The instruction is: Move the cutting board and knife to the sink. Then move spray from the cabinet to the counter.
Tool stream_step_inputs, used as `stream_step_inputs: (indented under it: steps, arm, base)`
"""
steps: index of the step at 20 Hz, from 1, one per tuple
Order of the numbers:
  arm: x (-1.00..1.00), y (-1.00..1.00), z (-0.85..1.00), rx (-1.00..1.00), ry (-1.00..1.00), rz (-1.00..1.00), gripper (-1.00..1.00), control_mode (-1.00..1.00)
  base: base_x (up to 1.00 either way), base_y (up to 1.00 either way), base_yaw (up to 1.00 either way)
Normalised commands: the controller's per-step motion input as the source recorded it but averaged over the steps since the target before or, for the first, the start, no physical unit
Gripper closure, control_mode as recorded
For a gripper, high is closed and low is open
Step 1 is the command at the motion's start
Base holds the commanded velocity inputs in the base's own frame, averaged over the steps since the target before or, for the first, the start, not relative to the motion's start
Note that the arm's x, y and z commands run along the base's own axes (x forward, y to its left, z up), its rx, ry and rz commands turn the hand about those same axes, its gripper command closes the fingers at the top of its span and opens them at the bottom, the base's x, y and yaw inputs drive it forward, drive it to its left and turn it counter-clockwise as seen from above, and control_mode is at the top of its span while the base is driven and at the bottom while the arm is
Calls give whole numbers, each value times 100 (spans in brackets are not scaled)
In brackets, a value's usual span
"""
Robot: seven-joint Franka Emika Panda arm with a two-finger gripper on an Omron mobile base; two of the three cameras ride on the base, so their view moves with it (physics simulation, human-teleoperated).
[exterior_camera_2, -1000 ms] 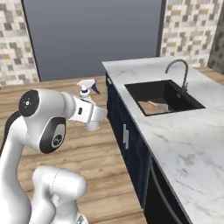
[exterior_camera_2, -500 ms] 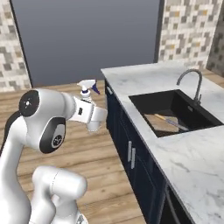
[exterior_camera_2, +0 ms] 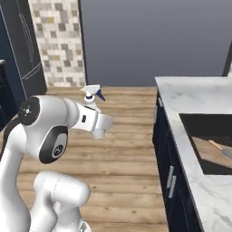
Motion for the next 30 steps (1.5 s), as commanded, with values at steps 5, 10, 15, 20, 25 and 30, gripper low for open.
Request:
stream_step_inputs:
  steps: [5,10,15,20,25,30]
  arm:
    - [0,0,0,0,0,0,100,100]
    - [0,0,0,0,0,0,100,100]
    - [0,0,0,0,0,0,100,100]
    - [0,0,0,0,0,0,100,100]
    - [0,0,0,0,0,0,100,100]
    - [0,0,0,0,0,0,100,100]
  base:
    - [5,30,70]
    - [25,42,84]
    - [28,43,87]
    - [36,47,87]
    - [45,42,83]
    - [52,20,77]
